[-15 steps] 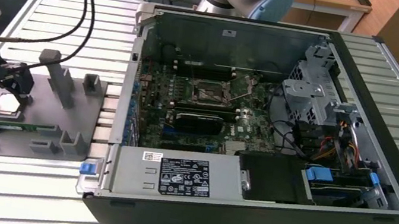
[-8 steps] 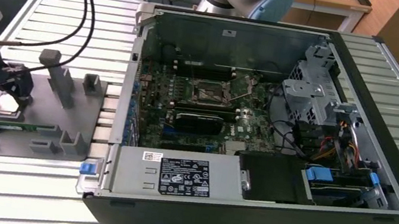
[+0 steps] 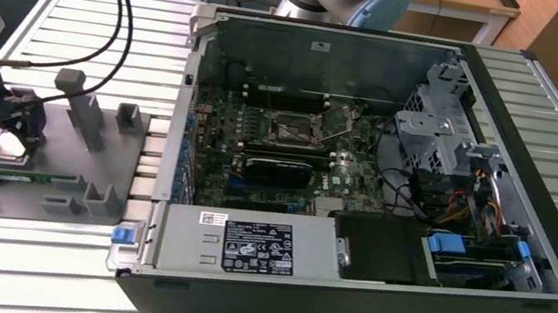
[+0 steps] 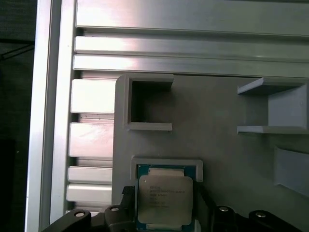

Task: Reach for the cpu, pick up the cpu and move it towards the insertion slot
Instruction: 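Reach for the cpu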

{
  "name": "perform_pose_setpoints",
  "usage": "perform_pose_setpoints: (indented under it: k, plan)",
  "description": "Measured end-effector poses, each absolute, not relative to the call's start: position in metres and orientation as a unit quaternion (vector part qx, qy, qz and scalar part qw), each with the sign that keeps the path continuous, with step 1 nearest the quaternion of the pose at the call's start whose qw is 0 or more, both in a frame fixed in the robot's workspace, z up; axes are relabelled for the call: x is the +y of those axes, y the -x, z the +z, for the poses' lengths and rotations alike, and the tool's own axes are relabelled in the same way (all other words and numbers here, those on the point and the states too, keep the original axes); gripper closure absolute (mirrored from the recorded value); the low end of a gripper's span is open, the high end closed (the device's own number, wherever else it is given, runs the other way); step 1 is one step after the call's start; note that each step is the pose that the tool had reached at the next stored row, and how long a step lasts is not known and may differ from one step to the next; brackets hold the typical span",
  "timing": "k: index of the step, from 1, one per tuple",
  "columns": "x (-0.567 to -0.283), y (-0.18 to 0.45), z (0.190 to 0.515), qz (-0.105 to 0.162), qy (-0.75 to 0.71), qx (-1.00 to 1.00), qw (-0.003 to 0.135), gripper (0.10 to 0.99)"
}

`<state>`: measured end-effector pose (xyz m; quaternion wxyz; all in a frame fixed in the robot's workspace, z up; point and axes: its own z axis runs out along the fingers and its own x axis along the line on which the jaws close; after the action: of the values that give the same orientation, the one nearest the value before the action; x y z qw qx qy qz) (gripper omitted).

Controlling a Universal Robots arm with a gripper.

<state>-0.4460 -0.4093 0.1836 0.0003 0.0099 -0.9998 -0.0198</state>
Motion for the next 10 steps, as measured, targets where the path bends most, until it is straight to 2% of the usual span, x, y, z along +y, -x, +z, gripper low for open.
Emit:
perform_pose_setpoints:
  k: [1, 2, 10]
  plan:
    - [-0.4093, 0.4460, 0.1836, -0.020, -0.010, -1.000, 0.000, 0.447]
    - [-0.4093, 0.4460, 0.1835, -0.020, -0.010, -1.000, 0.000, 0.518]
    - [-0.4093, 0.4460, 0.1845, -0.020, -0.010, -1.000, 0.000, 0.545]
